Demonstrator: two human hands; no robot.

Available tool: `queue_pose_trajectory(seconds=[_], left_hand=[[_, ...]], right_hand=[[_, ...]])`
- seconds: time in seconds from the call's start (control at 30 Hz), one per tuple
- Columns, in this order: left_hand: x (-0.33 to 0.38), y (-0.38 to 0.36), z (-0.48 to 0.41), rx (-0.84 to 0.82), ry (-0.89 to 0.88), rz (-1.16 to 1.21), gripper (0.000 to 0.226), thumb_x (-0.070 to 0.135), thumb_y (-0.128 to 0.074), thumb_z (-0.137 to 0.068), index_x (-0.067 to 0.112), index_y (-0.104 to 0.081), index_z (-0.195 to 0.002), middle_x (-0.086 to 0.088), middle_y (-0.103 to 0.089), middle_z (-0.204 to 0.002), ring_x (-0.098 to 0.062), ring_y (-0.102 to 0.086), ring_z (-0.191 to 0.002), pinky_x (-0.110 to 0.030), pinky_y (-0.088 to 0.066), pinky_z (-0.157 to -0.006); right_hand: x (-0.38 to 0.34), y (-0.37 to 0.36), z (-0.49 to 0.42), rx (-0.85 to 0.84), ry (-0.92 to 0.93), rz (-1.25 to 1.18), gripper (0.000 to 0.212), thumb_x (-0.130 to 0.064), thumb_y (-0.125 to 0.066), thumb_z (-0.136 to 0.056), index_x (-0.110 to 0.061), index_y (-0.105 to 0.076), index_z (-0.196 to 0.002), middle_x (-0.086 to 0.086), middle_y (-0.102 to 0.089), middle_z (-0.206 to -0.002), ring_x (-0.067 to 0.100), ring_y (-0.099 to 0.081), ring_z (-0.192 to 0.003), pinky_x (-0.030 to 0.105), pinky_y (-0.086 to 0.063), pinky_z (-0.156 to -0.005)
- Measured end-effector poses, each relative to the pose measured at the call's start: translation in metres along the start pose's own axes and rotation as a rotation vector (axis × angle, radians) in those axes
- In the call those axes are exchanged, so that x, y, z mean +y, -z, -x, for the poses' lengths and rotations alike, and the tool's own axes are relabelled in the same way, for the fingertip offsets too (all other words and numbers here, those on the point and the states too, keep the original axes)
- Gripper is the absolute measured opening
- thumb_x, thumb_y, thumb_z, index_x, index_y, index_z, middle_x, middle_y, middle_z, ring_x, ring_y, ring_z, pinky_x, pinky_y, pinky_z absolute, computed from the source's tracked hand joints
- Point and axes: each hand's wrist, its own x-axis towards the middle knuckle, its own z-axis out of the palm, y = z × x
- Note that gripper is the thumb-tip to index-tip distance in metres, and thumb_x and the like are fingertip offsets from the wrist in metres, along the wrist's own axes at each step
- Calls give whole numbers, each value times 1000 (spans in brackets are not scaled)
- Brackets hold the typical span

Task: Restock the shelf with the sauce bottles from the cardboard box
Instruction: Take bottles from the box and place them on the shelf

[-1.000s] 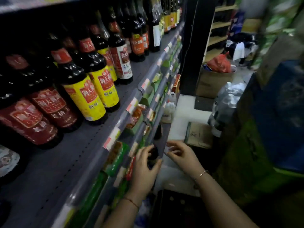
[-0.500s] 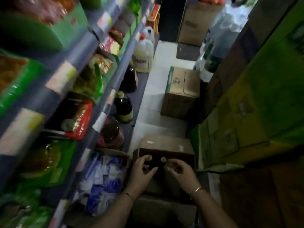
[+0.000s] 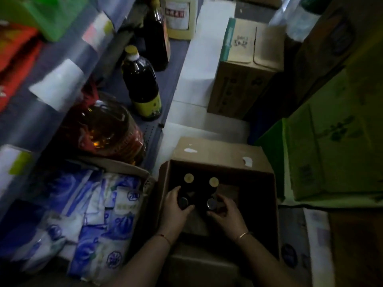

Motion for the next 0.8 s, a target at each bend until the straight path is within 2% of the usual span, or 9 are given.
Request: queue_pose_trajectory(seconds=[0.13, 0.17, 0.27, 0.33, 0.47, 0.57, 0.63, 0.73, 0.8], left_hand=[[-12, -12, -11, 15, 20, 32, 55, 11, -77, -72, 12, -55, -122, -9, -56, -126, -23, -56, -114, -37, -48, -98], [-16, -13, -12, -1, 11, 45, 52, 11, -78, -71, 11, -56, -118, -7, -57, -122, -21, -57, -110, -34, -49, -94], [-25, -17, -12, 7, -47, -10, 37, 4, -76, -71, 5, -62, -105, -2, -55, -106, -11, -52, -97, -10, -39, -75], [-29, -19, -14, 35, -66, -3, 31, 1, -75, -71, 4, -65, -100, 0, -55, -100, -11, -52, -94, 0, -35, -68], [-25, -16, -9, 54, -111, -2, 30, 0, -75, -70, 4, -67, -99, 1, -57, -96, -11, -55, -93, 5, -35, -71], [-14, -1, 5, 42, -164, -6, 30, 3, -75, -73, 6, -66, -102, 4, -56, -98, -7, -54, -92, 3, -36, -74], [4, 13, 18, 36, -189, 10, 29, 8, -76, -74, 11, -66, -101, 10, -55, -96, -3, -54, -90, -1, -38, -75], [45, 43, 46, 24, -216, 20, 27, 16, -75, -75, 22, -63, -98, 20, -53, -94, 9, -51, -88, -2, -40, -73], [81, 68, 71, 31, -235, 47, 26, 16, -75, -75, 26, -61, -94, 20, -53, -93, 15, -51, -87, 2, -39, -72]], right_hand=[[17, -16, -13, 24, 42, 2, 48, -5, -81, -66, -5, -61, -111, 1, -53, -102, 18, -54, -101, 22, -42, -88], [20, -19, -15, 37, 49, 4, 46, -4, -81, -65, -5, -63, -107, 1, -53, -100, 18, -55, -99, 17, -42, -86], [26, -25, -19, 91, 69, 19, 39, -1, -81, -64, -6, -67, -100, 2, -57, -95, 16, -56, -93, -1, -37, -79], [26, -26, -21, 109, 86, 35, 35, 0, -79, -65, -5, -68, -97, 2, -59, -94, 17, -58, -92, -4, -35, -79], [21, -22, -16, 99, 112, 80, 32, 1, -77, -67, -1, -68, -97, 6, -64, -97, 24, -60, -96, -2, -34, -81], [6, -11, 2, 132, 121, 94, 33, -6, -78, -70, -4, -67, -101, 11, -67, -106, 23, -58, -100, 19, -38, -88], [-13, 2, 20, 146, 123, 44, 35, -8, -77, -72, -7, -67, -105, 5, -65, -109, 18, -56, -104, 27, -40, -93], [-50, 27, 52, 142, 52, -81, 37, -11, -74, -76, -13, -65, -111, 1, -65, -116, 14, -58, -109, 29, -44, -98], [-83, 48, 77, 164, 25, -112, 32, -15, -73, -77, -15, -67, -108, 2, -69, -109, 13, -62, -104, 23, -48, -89]])
